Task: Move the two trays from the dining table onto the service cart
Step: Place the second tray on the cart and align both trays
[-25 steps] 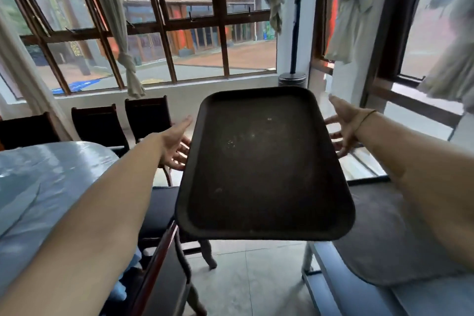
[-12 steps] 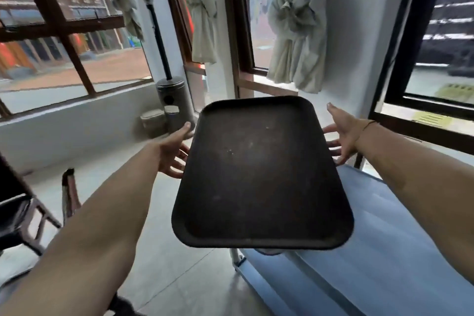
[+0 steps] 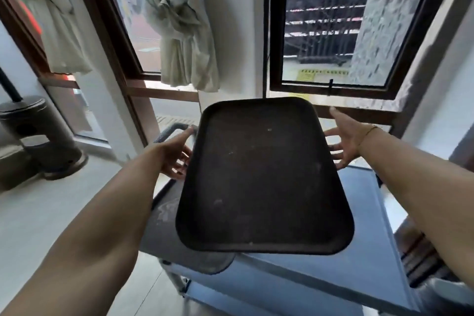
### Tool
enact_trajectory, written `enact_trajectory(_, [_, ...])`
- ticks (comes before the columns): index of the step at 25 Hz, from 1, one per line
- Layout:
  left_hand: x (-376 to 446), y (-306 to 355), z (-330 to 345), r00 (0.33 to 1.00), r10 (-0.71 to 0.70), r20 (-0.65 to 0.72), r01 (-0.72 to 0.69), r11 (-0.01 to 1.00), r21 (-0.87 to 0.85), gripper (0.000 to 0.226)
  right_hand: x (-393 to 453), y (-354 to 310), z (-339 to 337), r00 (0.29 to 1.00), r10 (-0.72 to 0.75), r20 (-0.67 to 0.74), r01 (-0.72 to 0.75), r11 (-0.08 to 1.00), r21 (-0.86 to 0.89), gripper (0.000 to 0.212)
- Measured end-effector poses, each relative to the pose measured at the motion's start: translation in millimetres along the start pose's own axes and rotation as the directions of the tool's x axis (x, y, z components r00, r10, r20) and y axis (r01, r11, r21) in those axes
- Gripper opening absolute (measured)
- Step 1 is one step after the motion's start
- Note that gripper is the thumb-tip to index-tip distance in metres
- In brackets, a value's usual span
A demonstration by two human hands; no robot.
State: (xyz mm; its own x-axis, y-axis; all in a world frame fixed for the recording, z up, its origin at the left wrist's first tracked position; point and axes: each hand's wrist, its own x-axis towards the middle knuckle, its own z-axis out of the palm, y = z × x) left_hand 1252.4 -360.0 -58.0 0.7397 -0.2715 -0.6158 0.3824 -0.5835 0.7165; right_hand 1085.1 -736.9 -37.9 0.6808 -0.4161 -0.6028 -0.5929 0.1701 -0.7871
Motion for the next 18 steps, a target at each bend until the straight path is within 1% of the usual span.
enact_trajectory(2, [18,15,21,0.998,0.003,0.068,-0.006,0.999,0.048,0.089,-5,15,-23,0.998,0.019,-0.063,-0.016,0.999,0.049,0.086])
enact_trajectory(6, [46,41,72,0.984,0.014,0.175,-0.040,0.989,0.142,0.094,-16,45,-70,0.982,0.068,-0.178,-0.041,0.988,0.151,0.084])
enact_trajectory(10, [66,62,119,0.966,0.021,0.256,-0.073,0.979,0.192,0.098,-24,69,-107,0.963,0.108,-0.247,-0.059,0.978,0.200,0.084])
enact_trajectory(13, [74,67,147,0.957,0.007,0.291,-0.069,0.977,0.203,0.101,-20,85,-128,0.954,0.126,-0.271,-0.065,0.973,0.223,0.083])
enact_trajectory(18, [84,59,174,0.958,-0.034,0.285,-0.042,0.966,0.256,0.110,5,110,-145,0.951,0.158,-0.265,-0.096,0.968,0.232,0.082])
